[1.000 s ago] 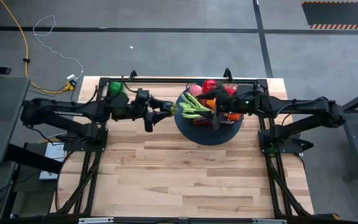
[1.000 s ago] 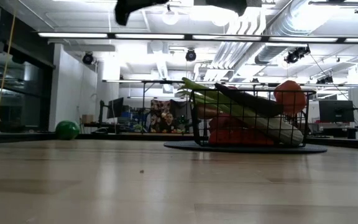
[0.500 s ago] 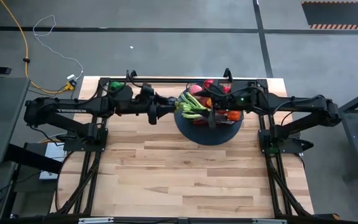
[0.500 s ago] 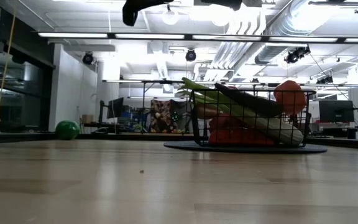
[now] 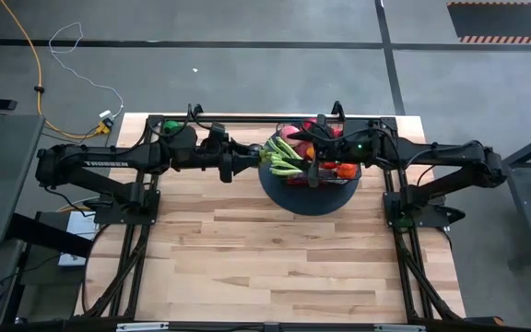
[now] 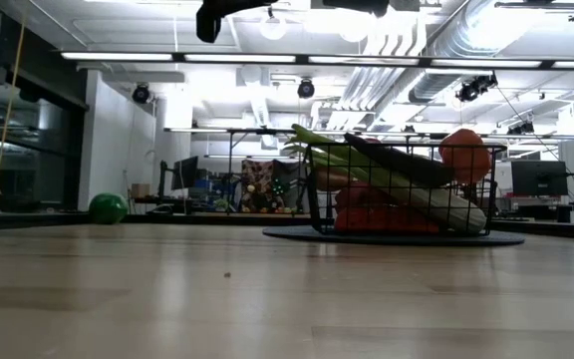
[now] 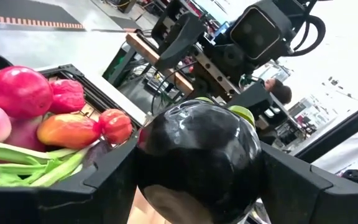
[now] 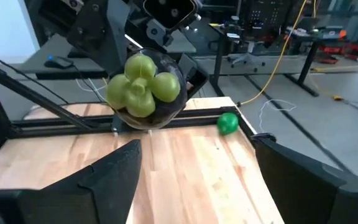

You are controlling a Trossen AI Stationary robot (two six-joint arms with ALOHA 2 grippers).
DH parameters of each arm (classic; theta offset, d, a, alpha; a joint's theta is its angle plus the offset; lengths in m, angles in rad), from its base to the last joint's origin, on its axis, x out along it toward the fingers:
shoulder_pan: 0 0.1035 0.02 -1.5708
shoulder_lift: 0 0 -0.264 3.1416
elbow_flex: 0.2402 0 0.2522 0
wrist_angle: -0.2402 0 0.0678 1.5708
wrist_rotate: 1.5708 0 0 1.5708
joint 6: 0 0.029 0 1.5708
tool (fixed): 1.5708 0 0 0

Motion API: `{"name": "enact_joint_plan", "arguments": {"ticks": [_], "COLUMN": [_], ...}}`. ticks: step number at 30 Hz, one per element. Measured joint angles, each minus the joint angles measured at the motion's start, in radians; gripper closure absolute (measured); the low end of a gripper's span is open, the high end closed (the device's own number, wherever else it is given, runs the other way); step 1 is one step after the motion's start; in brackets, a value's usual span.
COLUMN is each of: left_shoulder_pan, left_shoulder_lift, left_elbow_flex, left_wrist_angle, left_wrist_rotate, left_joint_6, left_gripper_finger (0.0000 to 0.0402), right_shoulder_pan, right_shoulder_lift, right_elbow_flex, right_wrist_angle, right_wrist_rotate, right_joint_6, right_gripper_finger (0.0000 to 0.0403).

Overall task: Build produce basket
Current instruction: Put the mangosteen into the black wire basket

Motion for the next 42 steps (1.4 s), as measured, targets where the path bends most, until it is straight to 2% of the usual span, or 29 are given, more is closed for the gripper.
{"name": "enact_joint_plan", "arguments": {"ticks": [4,7,9,13,18,22,28,31,36,42], "left_shoulder_pan": [0.0,0.0,0.0,0.005,0.013,0.031,0.053,0.057,0.056,0.048], "left_shoulder_lift": [0.0,0.0,0.0,0.0,0.0,0.0,0.013,0.031,0.101,0.17], "left_elbow_flex": [0.0,0.0,0.0,0.0,0.0,0.0,0.0,-0.001,-0.002,-0.002], "left_wrist_angle": [0.0,0.0,0.0,0.0,0.0,0.007,0.009,0.01,0.042,0.104], "left_wrist_rotate": [0.002,0.002,-0.002,-0.002,-0.026,-0.022,0.075,0.102,0.157,0.173], "left_joint_6": [-0.017,-0.024,-0.044,-0.111,-0.227,-0.335,-0.462,-0.488,-0.534,-0.551], "left_gripper_finger": [0.0135,0.0135,0.0135,0.0135,0.0135,0.0135,0.0135,0.0135,0.0135,0.0135], "right_shoulder_pan": [0.0,0.016,0.026,0.028,0.025,0.026,0.026,0.033,0.072,0.115], "right_shoulder_lift": [0.0,0.003,0.003,0.003,0.003,0.003,0.002,0.003,0.048,0.117], "right_elbow_flex": [0.0,0.0,0.0,-0.001,-0.001,-0.001,-0.001,-0.001,-0.001,-0.001], "right_wrist_angle": [0.0,0.0,0.0,-0.001,-0.002,-0.018,-0.014,0.001,0.015,0.055], "right_wrist_rotate": [0.015,0.087,0.115,0.158,0.161,0.153,0.16,0.115,-0.005,0.001], "right_joint_6": [-0.044,-0.08,-0.116,-0.129,-0.043,-0.079,-0.095,-0.112,-0.251,-0.276], "right_gripper_finger": [0.0065,0.0021,0.0009,0.0022,0.0026,0.0027,0.0027,0.0027,0.0027,0.0027]}}
